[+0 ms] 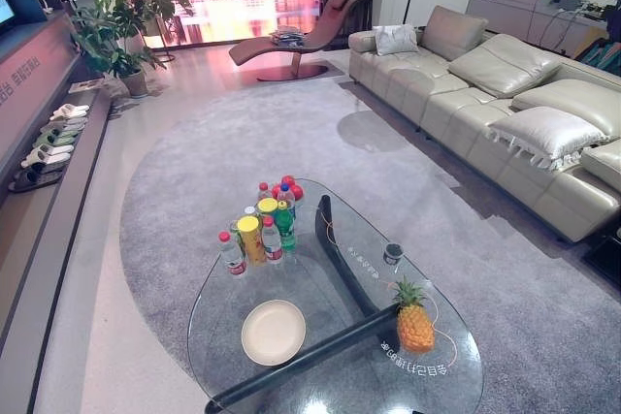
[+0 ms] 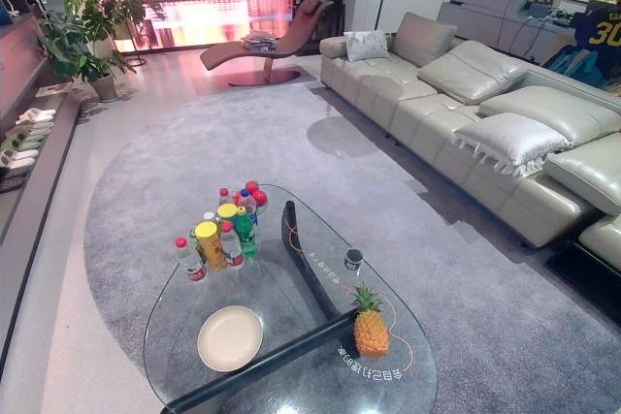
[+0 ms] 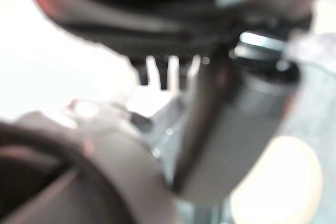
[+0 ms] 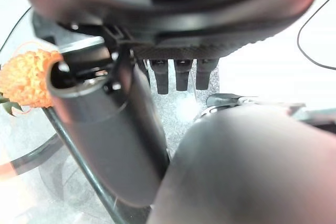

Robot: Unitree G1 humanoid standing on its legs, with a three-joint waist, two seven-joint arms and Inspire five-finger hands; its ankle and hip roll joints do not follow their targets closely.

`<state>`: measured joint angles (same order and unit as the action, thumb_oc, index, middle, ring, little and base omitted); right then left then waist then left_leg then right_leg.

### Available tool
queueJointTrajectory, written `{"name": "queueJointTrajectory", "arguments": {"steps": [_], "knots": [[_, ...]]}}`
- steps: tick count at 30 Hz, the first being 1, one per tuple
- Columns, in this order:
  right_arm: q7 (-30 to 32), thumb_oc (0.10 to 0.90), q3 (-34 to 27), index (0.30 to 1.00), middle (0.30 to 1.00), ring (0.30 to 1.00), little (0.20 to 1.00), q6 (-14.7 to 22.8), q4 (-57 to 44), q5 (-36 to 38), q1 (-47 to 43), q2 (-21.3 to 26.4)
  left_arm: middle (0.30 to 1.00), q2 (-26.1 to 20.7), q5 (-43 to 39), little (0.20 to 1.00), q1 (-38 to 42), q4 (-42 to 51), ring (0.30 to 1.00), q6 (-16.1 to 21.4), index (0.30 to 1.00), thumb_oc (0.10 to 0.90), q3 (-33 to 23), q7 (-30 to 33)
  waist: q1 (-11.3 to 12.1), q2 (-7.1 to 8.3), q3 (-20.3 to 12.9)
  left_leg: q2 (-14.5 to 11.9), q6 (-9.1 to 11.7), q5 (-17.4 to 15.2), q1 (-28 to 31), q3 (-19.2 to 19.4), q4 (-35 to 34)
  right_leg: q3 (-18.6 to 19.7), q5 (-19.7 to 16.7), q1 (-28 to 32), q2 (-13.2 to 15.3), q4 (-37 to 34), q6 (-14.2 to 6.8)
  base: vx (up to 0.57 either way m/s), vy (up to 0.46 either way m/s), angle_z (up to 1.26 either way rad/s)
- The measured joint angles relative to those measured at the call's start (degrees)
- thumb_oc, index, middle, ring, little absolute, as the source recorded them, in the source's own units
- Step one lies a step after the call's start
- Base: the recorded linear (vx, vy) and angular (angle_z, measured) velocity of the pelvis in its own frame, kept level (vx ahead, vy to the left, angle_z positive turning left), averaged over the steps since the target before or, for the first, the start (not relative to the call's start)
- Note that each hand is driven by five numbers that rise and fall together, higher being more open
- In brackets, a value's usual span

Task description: Pick up the fruit to the plate

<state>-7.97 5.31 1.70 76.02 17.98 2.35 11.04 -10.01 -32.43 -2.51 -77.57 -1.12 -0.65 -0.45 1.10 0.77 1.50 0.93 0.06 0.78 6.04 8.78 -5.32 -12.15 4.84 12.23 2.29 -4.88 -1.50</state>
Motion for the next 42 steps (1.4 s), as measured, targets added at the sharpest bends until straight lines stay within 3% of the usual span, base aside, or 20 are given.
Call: {"name": "queueJointTrajectory", "arguments": {"steps": [23, 26, 32, 36, 42], "knots": [[0.7, 0.800, 0.0, 0.900, 0.900, 0.900, 0.900, 0.0, 0.2, -0.1, 0.1, 0.0, 0.900, 0.0, -1.6, 0.900, -0.1, 0.0, 0.900, -0.2, 0.900, 0.800, 0.0, -0.1, 0.0, -0.11, 0.1, 0.0, 0.2, -0.2, -0.1, 0.0, 0.0, 0.0, 0.0, -0.2, 0.0, 0.0, 0.0, 0.00, 0.000, 0.00], [2.6, 0.800, -0.1, 0.900, 0.900, 0.900, 0.900, -0.1, 0.2, -0.5, 0.1, -0.1, 0.900, 0.0, -1.6, 0.900, -0.1, 0.0, 0.900, -0.1, 0.900, 0.800, 0.1, 0.0, 0.0, -0.06, 0.4, 0.0, 0.3, -0.2, -0.2, 0.0, 0.0, 0.0, 0.0, -0.3, 0.0, 0.0, 0.0, 0.00, 0.000, 0.00], [12.2, 0.800, -1.6, 0.900, 0.900, 0.900, 0.900, 0.4, 1.7, -2.2, -0.2, -0.1, 0.900, 0.2, -1.6, 0.900, -0.1, 0.0, 0.900, 0.8, 0.900, 0.800, 0.2, 1.1, 0.0, 0.32, 0.9, 0.0, 0.3, -0.2, -1.2, 0.1, 0.1, 0.1, 0.1, -1.5, 0.0, 0.1, -0.1, 0.00, 0.000, 0.00], [16.4, 0.800, -2.6, 0.900, 0.900, 0.900, 0.900, 0.9, 3.0, -2.2, 0.0, 0.0, 0.900, 0.2, -1.6, 0.900, 0.0, 0.0, 0.900, 2.4, 0.900, 0.800, 0.2, 1.1, 0.1, 0.41, 3.2, -0.1, 0.0, 0.0, -1.5, 0.1, 0.4, 0.2, 0.3, -2.4, 0.0, 0.8, -0.2, -0.04, -0.024, -0.01], [21.4, 0.800, -7.6, 0.900, 0.900, 0.900, 0.900, 2.5, 3.3, 7.5, -2.1, 0.0, 0.900, 0.1, -1.7, 0.900, 2.6, 0.0, 0.900, 4.4, 0.900, 0.800, 0.9, 1.3, 0.2, 0.15, 7.3, -0.5, 0.3, -0.1, -6.8, 0.1, 3.7, 0.3, 0.6, -7.6, 0.0, 3.8, -0.1, -0.10, -0.040, -0.01]]}}
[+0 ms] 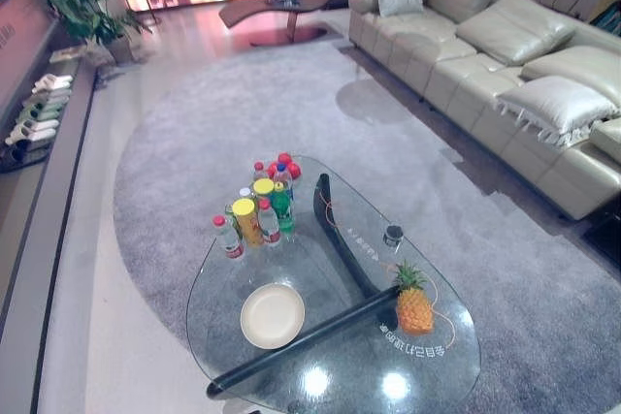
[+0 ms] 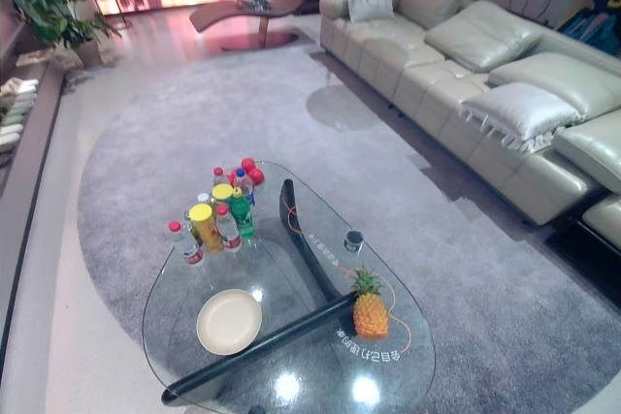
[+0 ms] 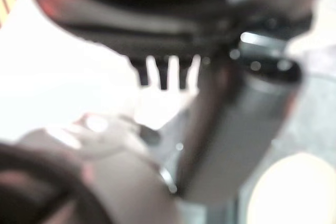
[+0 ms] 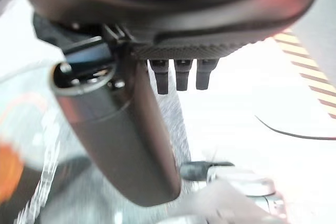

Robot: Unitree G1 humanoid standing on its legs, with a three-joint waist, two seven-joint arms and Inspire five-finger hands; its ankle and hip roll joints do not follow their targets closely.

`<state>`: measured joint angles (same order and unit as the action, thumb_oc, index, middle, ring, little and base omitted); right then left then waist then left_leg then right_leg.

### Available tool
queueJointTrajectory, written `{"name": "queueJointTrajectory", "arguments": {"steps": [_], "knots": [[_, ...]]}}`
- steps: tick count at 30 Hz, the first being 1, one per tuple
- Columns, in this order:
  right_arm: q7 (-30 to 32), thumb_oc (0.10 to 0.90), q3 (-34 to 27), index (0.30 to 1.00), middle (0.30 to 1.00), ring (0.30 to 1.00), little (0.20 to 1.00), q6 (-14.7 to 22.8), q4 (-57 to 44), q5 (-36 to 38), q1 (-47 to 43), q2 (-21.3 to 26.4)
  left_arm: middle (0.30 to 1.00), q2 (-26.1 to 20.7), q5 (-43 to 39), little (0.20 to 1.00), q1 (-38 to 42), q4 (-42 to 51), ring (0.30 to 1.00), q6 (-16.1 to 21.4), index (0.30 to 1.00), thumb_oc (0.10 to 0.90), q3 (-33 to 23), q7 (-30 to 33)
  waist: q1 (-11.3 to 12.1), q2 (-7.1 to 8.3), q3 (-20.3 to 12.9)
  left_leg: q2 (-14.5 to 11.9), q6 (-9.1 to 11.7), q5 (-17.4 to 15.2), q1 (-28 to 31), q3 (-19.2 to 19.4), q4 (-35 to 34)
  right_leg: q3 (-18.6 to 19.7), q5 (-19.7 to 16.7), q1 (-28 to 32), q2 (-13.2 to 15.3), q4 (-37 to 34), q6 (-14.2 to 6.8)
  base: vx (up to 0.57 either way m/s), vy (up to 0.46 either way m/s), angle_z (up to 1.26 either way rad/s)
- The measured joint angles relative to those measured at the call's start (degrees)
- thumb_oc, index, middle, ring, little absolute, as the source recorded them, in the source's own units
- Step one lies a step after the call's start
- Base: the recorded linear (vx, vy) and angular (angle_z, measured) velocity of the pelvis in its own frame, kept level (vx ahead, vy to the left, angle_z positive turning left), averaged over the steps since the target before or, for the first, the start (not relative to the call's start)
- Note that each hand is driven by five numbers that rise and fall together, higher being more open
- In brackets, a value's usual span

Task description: Pick up the fruit to the plate

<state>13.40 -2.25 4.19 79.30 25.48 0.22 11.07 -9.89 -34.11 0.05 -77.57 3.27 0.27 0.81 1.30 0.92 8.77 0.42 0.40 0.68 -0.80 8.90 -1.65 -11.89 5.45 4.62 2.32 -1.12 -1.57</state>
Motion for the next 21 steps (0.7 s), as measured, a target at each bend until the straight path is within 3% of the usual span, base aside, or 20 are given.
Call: {"name": "queueJointTrajectory", "arguments": {"steps": [7, 11, 17, 21], "knots": [[4.1, 0.800, -1.2, 0.900, 0.900, 0.900, 0.900, 7.8, -5.5, 4.7, -4.6, 0.4, 0.900, -1.0, -0.1, 0.900, 3.7, 1.2, 0.900, 1.0, 0.900, 0.800, 1.4, 0.9, 0.1, 1.07, 6.0, -0.6, 0.7, 0.1, -4.1, 0.1, 1.7, 0.3, 0.6, -4.9, -0.1, 3.9, 0.3, -0.07, -0.068, -0.01], [6.2, 0.800, -1.1, 0.900, 0.900, 0.900, 0.900, 10.5, -13.6, 5.5, -5.8, 0.3, 0.900, -2.2, -0.6, 0.900, 4.0, 3.5, 0.900, 1.1, 0.900, 0.800, 1.9, 1.4, 0.3, 2.67, 8.6, -1.0, 0.8, 0.2, -5.7, 0.0, 2.6, 0.3, 0.8, -6.7, -0.3, 5.3, 0.4, -0.06, -0.094, 0.00], [10.6, 0.800, 0.2, 0.900, 0.900, 0.900, 0.900, 10.9, -28.2, 6.1, -7.8, 0.5, 0.900, -4.4, -2.4, 0.900, 5.4, 6.8, 0.900, 1.3, 0.900, 0.800, 3.5, 2.3, 0.1, 4.53, 13.2, -1.5, 0.8, 0.2, -9.7, -0.1, 5.6, 0.2, 0.9, -10.2, -0.5, 7.2, 0.4, -0.08, -0.037, 0.00], [14.2, 0.800, 1.0, 0.900, 0.900, 0.900, 0.900, 10.7, -37.1, 6.0, -9.5, 0.9, 0.900, -4.6, -3.8, 0.900, 6.3, 9.1, 0.900, 2.1, 0.900, 0.800, 3.7, 2.3, 0.3, 4.19, 16.9, -1.5, 0.9, 0.0, -12.5, -0.1, 8.0, 0.3, 1.2, -13.2, 0.0, 10.1, 0.4, -0.06, 0.048, 0.00]]}}
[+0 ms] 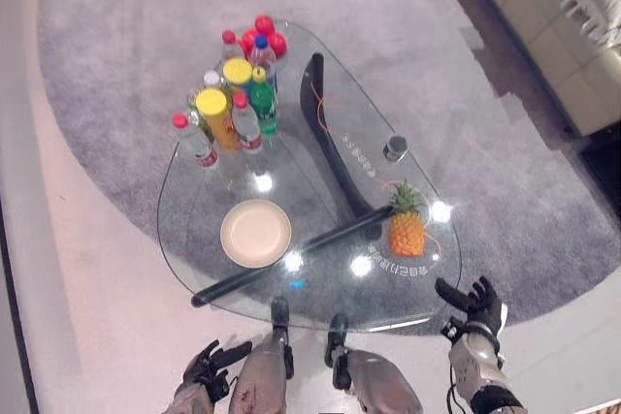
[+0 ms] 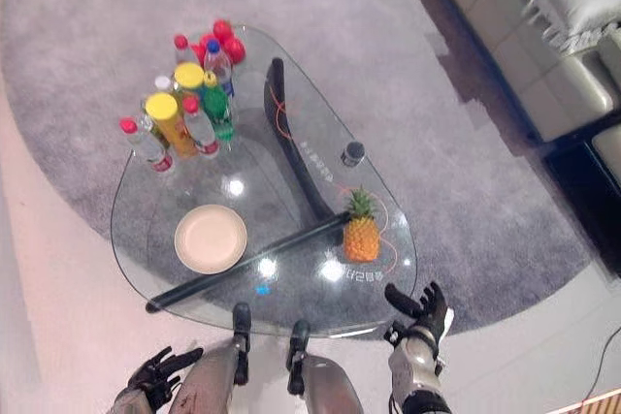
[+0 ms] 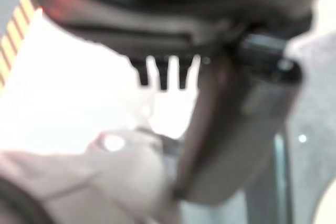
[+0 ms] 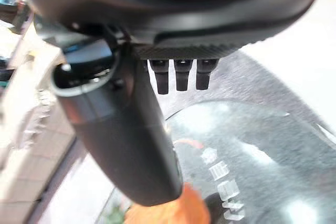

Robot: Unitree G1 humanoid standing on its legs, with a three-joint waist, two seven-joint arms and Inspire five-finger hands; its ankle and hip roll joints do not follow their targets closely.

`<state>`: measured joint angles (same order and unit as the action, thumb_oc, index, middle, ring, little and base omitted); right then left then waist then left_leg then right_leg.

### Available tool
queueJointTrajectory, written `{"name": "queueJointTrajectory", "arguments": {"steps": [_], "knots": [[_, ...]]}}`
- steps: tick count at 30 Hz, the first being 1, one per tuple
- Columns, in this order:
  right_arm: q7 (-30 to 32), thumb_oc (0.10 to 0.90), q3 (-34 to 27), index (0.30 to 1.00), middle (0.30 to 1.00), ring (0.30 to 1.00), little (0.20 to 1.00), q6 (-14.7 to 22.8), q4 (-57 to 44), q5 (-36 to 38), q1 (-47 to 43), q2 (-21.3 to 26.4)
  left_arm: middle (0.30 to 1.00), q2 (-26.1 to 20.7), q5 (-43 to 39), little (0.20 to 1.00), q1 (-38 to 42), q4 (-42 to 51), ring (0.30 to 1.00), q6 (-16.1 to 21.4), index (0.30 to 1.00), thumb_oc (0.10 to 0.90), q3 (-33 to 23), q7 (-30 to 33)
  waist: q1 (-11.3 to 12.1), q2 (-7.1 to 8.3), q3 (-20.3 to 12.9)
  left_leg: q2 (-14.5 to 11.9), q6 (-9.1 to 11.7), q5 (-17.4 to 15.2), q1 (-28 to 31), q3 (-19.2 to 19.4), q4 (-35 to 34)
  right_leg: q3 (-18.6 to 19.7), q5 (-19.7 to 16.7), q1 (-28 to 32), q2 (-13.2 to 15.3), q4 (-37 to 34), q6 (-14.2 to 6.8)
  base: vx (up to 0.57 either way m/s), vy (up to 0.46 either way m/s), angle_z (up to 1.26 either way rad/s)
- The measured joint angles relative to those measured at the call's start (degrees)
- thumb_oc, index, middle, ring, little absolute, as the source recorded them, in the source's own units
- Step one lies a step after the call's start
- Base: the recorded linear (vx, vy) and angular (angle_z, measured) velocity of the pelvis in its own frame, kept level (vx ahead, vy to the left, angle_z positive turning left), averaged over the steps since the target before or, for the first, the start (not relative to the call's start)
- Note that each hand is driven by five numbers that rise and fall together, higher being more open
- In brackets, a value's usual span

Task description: Pick up the fruit to the plate

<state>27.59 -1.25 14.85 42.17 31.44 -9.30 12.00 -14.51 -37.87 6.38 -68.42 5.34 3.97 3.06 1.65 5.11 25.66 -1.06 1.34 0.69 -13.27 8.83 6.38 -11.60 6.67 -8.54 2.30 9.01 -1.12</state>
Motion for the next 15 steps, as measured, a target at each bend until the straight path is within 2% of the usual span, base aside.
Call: {"name": "queueJointTrajectory", "arguments": {"steps": [3, 6, 15], "knots": [[1.1, 0.800, 0.1, 0.900, 0.900, 0.900, 0.900, -0.1, -2.3, 0.0, -1.7, 1.7, 0.900, 0.0, -0.7, 0.900, 0.3, 0.4, 0.900, 0.1, 0.900, 0.800, 0.1, 0.0, 0.2, -0.88, 1.5, 0.2, 0.2, -0.4, -2.0, 0.0, 1.8, 0.1, 0.9, -2.5, 0.7, 3.0, 0.1, -0.06, 0.050, 0.01], [2.0, 0.800, 0.0, 0.900, 0.900, 0.900, 0.900, -0.1, -4.1, -0.1, -4.0, 4.8, 0.900, 0.0, -0.9, 0.900, 0.5, 1.0, 0.900, 0.1, 0.900, 0.800, 0.4, 0.1, 1.4, -1.94, 3.3, 0.4, -0.2, -0.7, -4.2, 0.6, 3.6, 0.8, 1.9, -6.0, 1.4, 7.1, 0.2, -0.06, 0.058, -0.05], [5.1, 0.800, 0.8, 0.900, 0.900, 0.900, 0.900, -1.2, -7.8, -4.5, -11.6, 6.1, 0.900, 0.0, -3.1, 0.900, 0.7, 4.0, 0.900, -0.2, 0.900, 0.800, 2.1, 0.7, 1.8, -1.93, 4.7, 0.2, -0.4, -0.8, -10.5, 0.8, 7.7, 1.0, 3.5, -13.7, 2.2, 13.9, 1.0, -0.01, 0.028, 0.00]]}}
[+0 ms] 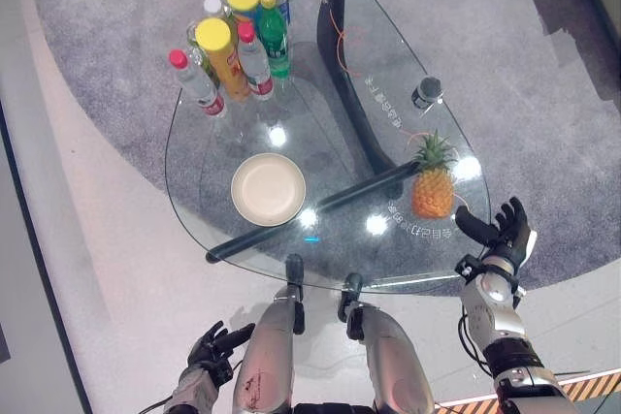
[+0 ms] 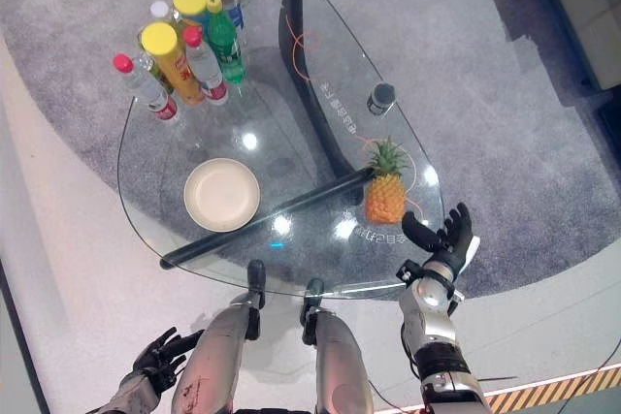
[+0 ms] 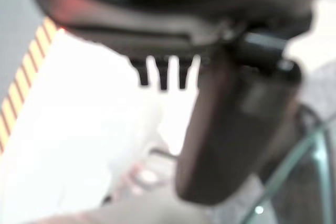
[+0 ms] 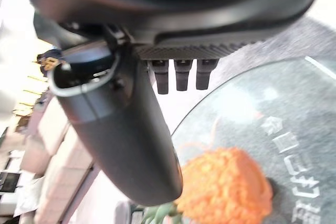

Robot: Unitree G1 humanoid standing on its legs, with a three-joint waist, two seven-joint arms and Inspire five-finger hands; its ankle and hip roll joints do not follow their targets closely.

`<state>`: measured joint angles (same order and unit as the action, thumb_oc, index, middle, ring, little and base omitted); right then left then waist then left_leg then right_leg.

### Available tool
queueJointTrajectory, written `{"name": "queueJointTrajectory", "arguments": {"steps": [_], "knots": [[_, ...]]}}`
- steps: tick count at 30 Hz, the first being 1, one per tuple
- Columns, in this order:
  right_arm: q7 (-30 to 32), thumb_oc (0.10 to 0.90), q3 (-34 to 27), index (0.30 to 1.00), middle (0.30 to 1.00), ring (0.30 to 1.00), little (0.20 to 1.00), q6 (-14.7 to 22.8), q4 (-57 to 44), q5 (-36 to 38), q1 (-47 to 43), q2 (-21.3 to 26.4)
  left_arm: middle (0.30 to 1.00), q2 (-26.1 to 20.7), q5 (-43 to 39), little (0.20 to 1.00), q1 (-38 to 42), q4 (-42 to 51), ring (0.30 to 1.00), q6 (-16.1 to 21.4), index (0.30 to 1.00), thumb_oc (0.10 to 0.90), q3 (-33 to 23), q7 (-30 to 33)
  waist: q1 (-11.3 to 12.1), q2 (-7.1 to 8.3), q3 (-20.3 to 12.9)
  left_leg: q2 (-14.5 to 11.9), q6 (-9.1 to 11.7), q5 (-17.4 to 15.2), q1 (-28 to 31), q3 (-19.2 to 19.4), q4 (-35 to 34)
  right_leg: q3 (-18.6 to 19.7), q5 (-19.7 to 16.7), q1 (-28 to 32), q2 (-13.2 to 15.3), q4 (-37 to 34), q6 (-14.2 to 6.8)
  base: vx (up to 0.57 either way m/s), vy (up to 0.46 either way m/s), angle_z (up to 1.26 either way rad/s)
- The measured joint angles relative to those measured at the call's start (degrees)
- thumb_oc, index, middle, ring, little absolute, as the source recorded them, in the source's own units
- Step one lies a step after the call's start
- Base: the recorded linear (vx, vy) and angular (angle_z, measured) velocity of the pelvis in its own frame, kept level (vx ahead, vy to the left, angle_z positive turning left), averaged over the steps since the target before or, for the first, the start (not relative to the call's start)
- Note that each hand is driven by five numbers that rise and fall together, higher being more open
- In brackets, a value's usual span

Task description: Pick up the fruit to the plate

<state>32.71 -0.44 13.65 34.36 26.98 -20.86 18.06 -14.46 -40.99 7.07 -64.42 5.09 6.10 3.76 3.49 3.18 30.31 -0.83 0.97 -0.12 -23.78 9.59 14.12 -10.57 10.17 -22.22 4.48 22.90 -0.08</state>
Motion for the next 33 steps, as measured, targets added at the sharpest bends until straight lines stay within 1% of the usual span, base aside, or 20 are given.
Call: {"name": "queueJointTrajectory", "arguments": {"steps": [2, 5, 8, 10, 13, 16, 19, 23, 27, 33], "knots": [[1.2, 0.800, 0.9, 0.900, 0.900, 0.900, 0.900, -1.3, -0.2, -0.5, -2.5, 0.5, 0.900, 0.0, -0.9, 0.900, 0.3, 1.1, 0.900, 0.0, 0.900, 0.800, 0.1, 0.6, 0.2, -0.08, 0.1, 0.0, -0.3, 0.2, -1.9, 0.1, 0.3, 0.1, 0.3, -2.4, 0.1, 1.1, 0.5, 0.01, 0.074, -0.01], [1.9, 0.800, 1.4, 0.900, 0.900, 0.900, 0.900, -3.0, -0.2, -0.6, -6.2, 1.3, 0.900, 0.1, -2.8, 0.900, 0.4, 3.2, 0.900, 0.3, 0.900, 0.800, 0.7, 0.8, 0.6, -0.46, 0.3, 0.0, -0.6, 0.7, -5.5, 0.3, 1.0, 0.4, 0.2, -6.5, 0.3, 2.8, 0.4, 0.01, 0.064, -0.03], [2.8, 0.800, 2.5, 0.900, 0.900, 0.900, 0.900, -4.5, -0.1, -0.7, -7.7, 1.8, 0.900, 0.2, -4.3, 0.900, 0.4, 4.1, 0.900, 0.3, 0.900, 0.800, 2.4, 1.8, 1.1, -0.57, 0.3, 0.0, -1.1, 1.0, -7.4, 0.3, 1.1, 0.4, 0.3, -8.5, 0.3, 3.2, 0.5, 0.02, 0.046, -0.01], [3.6, 0.800, 3.4, 0.900, 0.900, 0.900, 0.900, -5.8, -0.1, -0.9, -8.9, 2.2, 0.900, 0.6, -5.2, 0.900, 0.4, 5.0, 0.900, 0.2, 0.900, 0.800, 2.6, 2.3, 1.2, -0.64, 0.4, 0.0, -1.2, 1.1, -8.4, 0.4, 1.0, 0.5, 0.3, -9.7, 0.3, 3.2, 0.5, 0.02, 0.037, 0.00], [3.8, 0.800, 3.5, 0.900, 0.900, 0.900, 0.900, -7.1, 0.0, -0.9, -10.0, 2.3, 0.900, 0.6, -5.8, 0.900, 0.4, 6.7, 0.900, 0.2, 0.900, 0.800, 2.9, 2.9, 1.4, -0.71, 0.5, 0.1, -1.3, 1.2, -9.3, 0.3, 1.0, 0.4, 0.2, -10.5, 0.4, 3.1, 0.5, 0.02, 0.035, 0.01], [4.6, 0.800, 3.7, 0.900, 0.900, 0.900, 0.900, -8.8, 0.4, -1.1, -11.8, 2.8, 0.900, 0.0, -6.7, 0.900, 0.4, 8.5, 0.900, 0.2, 0.900, 0.800, 4.3, 3.4, 1.5, -0.73, 0.5, 0.1, -1.3, 1.2, -10.1, 0.4, 0.9, 0.4, 0.2, -11.3, 0.4, 3.1, 0.5, 0.00, 0.000, 0.00], [6.0, 0.800, 4.8, 0.900, 0.900, 0.900, 0.900, -10.5, 0.9, -1.1, -13.4, 4.1, 0.900, 0.0, -7.5, 0.900, 0.4, 10.1, 0.900, 0.2, 0.900, 0.800, 4.5, 4.1, 2.0, -0.73, 0.5, 0.1, -1.4, 1.2, -10.8, 0.3, 1.0, 0.4, 0.2, -11.9, 0.4, 3.1, 0.5, 0.02, 0.021, 0.00], [7.3, 0.800, 5.7, 0.900, 0.900, 0.900, 0.900, -12.4, 2.8, -1.3, -15.4, 4.9, 0.900, 0.0, -7.7, 0.900, 0.4, 10.9, 0.900, -0.1, 0.900, 0.800, 4.7, 4.4, 2.7, -0.73, 0.5, 0.2, -1.6, 1.4, -11.4, 0.0, 1.0, 0.1, 0.2, -12.4, 0.4, 3.1, 0.5, 0.01, 0.003, 0.02], [8.7, 0.800, 6.5, 0.900, 0.900, 0.900, 0.900, -14.6, 5.7, -1.4, -18.0, 5.0, 0.900, -0.1, -7.8, 0.900, 0.4, 11.2, 0.900, -0.8, 0.900, 0.800, 5.1, 4.4, 2.8, -0.73, 0.5, 0.3, -1.7, 1.5, -11.5, -0.2, 1.0, -0.1, 0.2, -12.4, 0.5, 3.1, 0.5, 0.01, 0.007, 0.02], [8.8, 0.800, 8.4, 0.900, 0.900, 0.900, 0.900, -16.6, 7.9, -1.5, -20.4, 5.8, 0.900, -0.7, -8.8, 0.900, 0.4, 11.5, 0.900, -1.0, 0.900, 0.800, 6.5, 4.5, 3.0, -0.75, 0.5, 0.5, -1.7, 1.6, -11.7, -0.6, 1.0, -0.2, 0.3, -12.7, 0.7, 3.6, 0.5, 0.01, -0.007, 0.01]]}}
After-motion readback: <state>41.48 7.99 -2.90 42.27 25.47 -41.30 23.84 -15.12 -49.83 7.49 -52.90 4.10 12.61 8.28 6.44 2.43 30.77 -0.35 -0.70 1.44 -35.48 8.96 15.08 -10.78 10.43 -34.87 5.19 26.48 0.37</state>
